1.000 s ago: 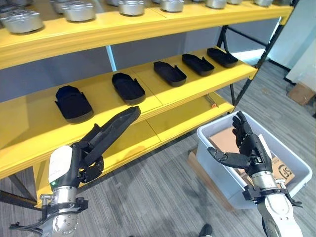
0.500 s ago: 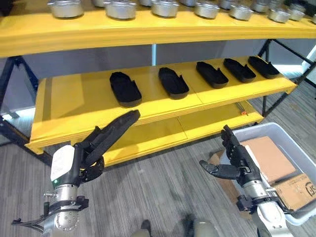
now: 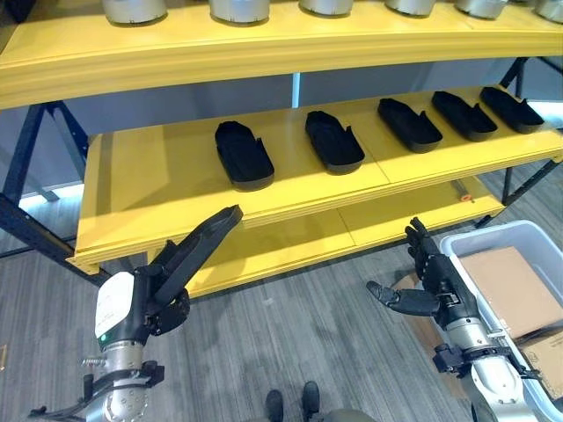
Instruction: Move parts from the plastic box to the shelf.
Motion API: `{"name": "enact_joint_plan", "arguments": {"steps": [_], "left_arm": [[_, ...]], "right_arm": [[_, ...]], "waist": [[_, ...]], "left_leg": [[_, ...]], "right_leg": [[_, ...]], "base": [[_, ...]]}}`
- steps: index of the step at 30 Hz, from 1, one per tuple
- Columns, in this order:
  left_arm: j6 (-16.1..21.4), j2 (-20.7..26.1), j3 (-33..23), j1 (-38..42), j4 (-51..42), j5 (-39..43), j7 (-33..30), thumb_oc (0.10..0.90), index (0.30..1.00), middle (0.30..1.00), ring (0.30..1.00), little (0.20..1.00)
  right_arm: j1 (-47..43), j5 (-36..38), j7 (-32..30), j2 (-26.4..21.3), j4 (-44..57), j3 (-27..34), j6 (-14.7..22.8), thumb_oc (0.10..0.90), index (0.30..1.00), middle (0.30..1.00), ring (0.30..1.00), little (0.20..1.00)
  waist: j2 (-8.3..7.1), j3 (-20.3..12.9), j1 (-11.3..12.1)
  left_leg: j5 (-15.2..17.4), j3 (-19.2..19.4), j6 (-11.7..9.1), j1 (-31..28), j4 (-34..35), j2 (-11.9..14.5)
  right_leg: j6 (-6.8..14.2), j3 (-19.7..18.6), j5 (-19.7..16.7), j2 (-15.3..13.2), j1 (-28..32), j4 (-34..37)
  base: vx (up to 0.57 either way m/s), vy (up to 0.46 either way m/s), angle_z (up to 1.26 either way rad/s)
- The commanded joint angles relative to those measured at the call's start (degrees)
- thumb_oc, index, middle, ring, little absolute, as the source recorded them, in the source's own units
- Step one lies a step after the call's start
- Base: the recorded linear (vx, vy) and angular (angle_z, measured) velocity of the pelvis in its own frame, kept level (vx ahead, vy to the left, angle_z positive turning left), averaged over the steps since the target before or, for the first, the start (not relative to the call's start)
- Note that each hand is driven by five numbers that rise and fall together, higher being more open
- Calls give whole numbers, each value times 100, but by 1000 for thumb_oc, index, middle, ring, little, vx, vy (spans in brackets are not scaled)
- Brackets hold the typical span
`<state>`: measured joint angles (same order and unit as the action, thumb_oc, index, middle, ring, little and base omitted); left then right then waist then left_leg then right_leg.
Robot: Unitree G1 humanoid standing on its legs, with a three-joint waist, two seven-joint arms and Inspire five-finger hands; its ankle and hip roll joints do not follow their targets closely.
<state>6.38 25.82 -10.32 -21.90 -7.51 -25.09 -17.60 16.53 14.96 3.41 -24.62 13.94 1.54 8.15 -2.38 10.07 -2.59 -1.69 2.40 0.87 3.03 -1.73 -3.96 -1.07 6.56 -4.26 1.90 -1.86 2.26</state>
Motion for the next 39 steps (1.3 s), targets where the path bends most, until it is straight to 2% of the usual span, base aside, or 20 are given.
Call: {"name": "enact_joint_plan", "arguments": {"steps": [1, 3, 5, 6, 7, 8, 10, 12, 13, 14, 16, 18, 19, 20, 24, 28, 33, 39], "left_arm": [[479, 345, -353, 503, -812, 179, -336, 400, 300, 300, 300, 300], [508, 336, -363, 484, -854, 184, -406, 400, 300, 300, 300, 300], [481, 331, -382, 477, -857, 226, -527, 400, 300, 300, 300, 300], [479, 329, -378, 477, -854, 227, -534, 400, 300, 300, 300, 300], [423, 351, -369, 533, -869, 263, -628, 400, 300, 300, 300, 300], [405, 348, -357, 570, -859, 286, -646, 400, 300, 300, 300, 300], [391, 353, -333, 620, -849, 274, -720, 400, 300, 300, 300, 300], [388, 387, -320, 655, -827, 242, -750, 400, 300, 300, 300, 300], [400, 403, -309, 663, -842, 196, -749, 400, 300, 300, 300, 300], [436, 430, -280, 707, -859, 177, -807, 400, 300, 300, 300, 300], [419, 457, -270, 695, -834, 157, -803, 400, 300, 300, 300, 300], [430, 486, -288, 697, -832, 138, -797, 400, 300, 300, 300, 300], [450, 559, -282, 679, -866, 145, -787, 400, 300, 300, 300, 300], [478, 670, -344, 698, -912, 163, -864, 400, 300, 300, 300, 300], [486, 736, -383, 736, -948, 165, -888, 400, 300, 300, 300, 300], [420, 1016, -416, 1152, -911, -74, -1098, 400, 300, 300, 300, 300], [335, 1027, -442, 1417, -841, -160, -1292, 400, 300, 300, 300, 300], [110, 1133, -152, 2150, -598, -325, -1419, 400, 300, 300, 300, 300]], "right_arm": [[-503, 327, -108, -188, 582, 489, 550, 900, 1000, 1000, 1000, 1000], [-518, 354, -156, -173, 554, 452, 558, 900, 1000, 1000, 1000, 1000], [-502, 430, -190, -185, 548, 423, 563, 900, 1000, 1000, 1000, 1000], [-504, 434, -192, -192, 544, 422, 566, 900, 1000, 1000, 1000, 1000], [-525, 457, -294, -247, 544, 407, 585, 900, 1000, 1000, 1000, 1000], [-544, 459, -354, -259, 519, 394, 608, 900, 1000, 1000, 1000, 1000], [-608, 402, -513, -302, 420, 363, 662, 900, 1000, 1000, 1000, 1000], [-581, 304, -582, -325, 442, 382, 695, 900, 1000, 1000, 1000, 1000], [-535, 270, -592, -315, 469, 401, 700, 900, 1000, 1000, 1000, 1000], [-550, 188, -593, -324, 497, 373, 731, 900, 1000, 1000, 1000, 1000], [-508, 188, -587, -295, 513, 336, 734, 900, 1000, 1000, 1000, 1000], [-490, 201, -585, -233, 532, 339, 743, 900, 1000, 1000, 1000, 1000], [-397, 272, -550, -166, 547, 357, 755, 900, 1000, 1000, 1000, 1000], [-388, 255, -516, -116, 567, 287, 743, 900, 1000, 1000, 1000, 1000], [-367, 265, -463, -86, 605, 295, 725, 900, 1000, 1000, 1000, 1000], [-325, 264, -422, -9, 615, 392, 670, 900, 1000, 1000, 1000, 1000], [-334, 317, -372, 17, 605, 407, 628, 900, 1000, 1000, 1000, 1000], [-455, 445, -310, -18, 617, 294, 572, 900, 1000, 1000, 1000, 1000]], "waist": [[-19, 5, -141], [-34, 28, -123], [-12, 38, -111], [-8, 31, -117], [33, 152, -134], [81, 178, -148], [197, 235, -127], [292, 285, -141], [368, 304, -118], [413, 314, -90], [455, 310, -72], [483, 294, -61], [451, 285, -55], [355, 267, -12], [310, 261, 1], [135, 160, -18], [8, 124, -47], [-132, 132, -94]], "left_leg": [[684, 388, -411, 292, -1405, 579], [553, 302, -422, 387, -1222, 1023], [193, 183, -472, 371, -892, 1498], [135, 179, -497, 339, -800, 1509], [-544, 213, -599, 470, -405, 2218], [-817, 295, -657, 439, -121, 2445], [-1233, 468, -815, 456, 397, 2778], [-1402, 811, -968, 389, 530, 2975], [-1430, 887, -1033, 300, 567, 3023], [-1488, 795, -1135, 305, 572, 3101], [-1293, 670, -1132, 192, 539, 3021], [-1212, 646, -1135, 256, 442, 2988], [-1092, 593, -1158, 447, 101, 2924], [-791, 488, -1127, 532, -246, 2704], [-605, 441, -1067, 642, -500, 2576], [-16, 358, -931, 958, -1184, 2194], [221, 323, -890, 1187, -1584, 2058], [377, 257, -887, 1516, -1959, 2050]], "right_leg": [[316, 209, 695, -339, -18, -538], [312, 185, 836, -423, -18, -734], [345, 180, 973, -479, -96, -913], [326, 186, 1003, -469, -131, -971], [366, 240, 1147, -599, -333, -1327], [361, 318, 1268, -642, -501, -1617], [395, 378, 1552, -706, -744, -2240], [415, 440, 1783, -782, -890, -2730], [459, 422, 1918, -785, -940, -2982], [516, 351, 1960, -836, -978, -3123], [590, 266, 2041, -963, -974, -3251], [632, 262, 1986, -1008, -904, -3081], [661, 312, 1946, -1098, -749, -2941], [777, 308, 1815, -1280, -469, -2620], [845, 323, 1664, -1380, -286, -2316], [1048, 355, 1422, -1796, 142, -1766], [1123, 363, 1335, -1925, 260, -1575], [1110, 350, 1346, -1935, 162, -1622]], "base": [[-21, -24, 49], [39, 27, 49], [45, 49, 22], [-16, 128, 2], [-29, 129, -4], [-26, 193, 1], [52, 170, 10], [80, 181, 34], [100, 241, 24], [99, 241, 2], [109, 262, -4], [97, 199, -5], [213, 327, 26], [198, 329, 40], [94, 192, 16], [137, 264, 3], [63, 105, 0], [12, 27, 2]]}}
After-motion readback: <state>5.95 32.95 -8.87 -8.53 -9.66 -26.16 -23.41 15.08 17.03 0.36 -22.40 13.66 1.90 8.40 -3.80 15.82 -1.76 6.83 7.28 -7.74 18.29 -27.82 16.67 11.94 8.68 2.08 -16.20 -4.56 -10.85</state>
